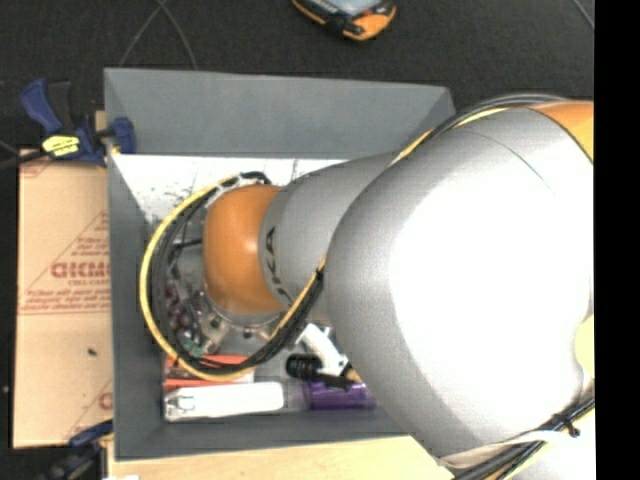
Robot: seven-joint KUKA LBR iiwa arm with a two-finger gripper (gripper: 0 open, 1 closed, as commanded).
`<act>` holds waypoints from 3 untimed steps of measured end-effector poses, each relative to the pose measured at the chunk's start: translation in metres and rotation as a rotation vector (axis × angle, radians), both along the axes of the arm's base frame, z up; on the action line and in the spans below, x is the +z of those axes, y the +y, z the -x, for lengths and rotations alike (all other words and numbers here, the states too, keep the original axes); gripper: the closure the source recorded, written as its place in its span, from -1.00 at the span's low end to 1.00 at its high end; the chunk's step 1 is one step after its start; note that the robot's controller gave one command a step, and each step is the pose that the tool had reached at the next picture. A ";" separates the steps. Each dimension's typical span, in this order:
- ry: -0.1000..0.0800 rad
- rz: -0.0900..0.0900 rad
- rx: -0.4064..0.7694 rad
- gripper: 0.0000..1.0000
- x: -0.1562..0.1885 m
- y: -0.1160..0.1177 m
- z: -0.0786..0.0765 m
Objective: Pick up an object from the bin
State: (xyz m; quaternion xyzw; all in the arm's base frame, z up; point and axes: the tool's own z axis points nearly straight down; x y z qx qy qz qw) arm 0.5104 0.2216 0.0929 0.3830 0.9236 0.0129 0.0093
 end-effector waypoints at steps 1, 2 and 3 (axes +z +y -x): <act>0.005 0.000 0.002 1.00 0.012 0.000 0.001; 0.010 0.002 0.004 1.00 0.029 -0.001 0.002; 0.013 0.004 0.006 1.00 0.069 -0.001 0.002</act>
Offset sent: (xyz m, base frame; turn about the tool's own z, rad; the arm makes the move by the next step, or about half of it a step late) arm -0.0007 0.0000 0.0576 -0.0015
